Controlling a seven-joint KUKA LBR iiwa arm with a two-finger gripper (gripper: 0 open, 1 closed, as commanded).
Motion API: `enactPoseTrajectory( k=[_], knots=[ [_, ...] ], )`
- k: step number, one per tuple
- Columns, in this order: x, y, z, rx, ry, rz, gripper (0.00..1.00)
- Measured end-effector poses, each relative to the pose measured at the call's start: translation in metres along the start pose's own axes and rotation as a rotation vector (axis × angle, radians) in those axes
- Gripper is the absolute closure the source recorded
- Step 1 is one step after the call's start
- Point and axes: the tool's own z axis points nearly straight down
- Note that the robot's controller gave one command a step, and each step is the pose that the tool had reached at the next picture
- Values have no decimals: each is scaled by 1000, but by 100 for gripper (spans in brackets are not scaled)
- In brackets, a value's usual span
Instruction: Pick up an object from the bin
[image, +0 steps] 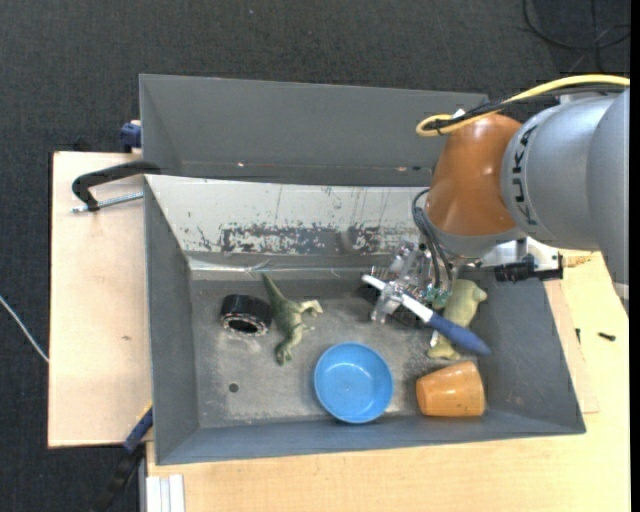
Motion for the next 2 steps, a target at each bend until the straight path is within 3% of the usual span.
enactPoseTrajectory(
  k=[2],
  knots=[
    [-4, 3, -104, -2, -3, -3, 100]
  ],
)
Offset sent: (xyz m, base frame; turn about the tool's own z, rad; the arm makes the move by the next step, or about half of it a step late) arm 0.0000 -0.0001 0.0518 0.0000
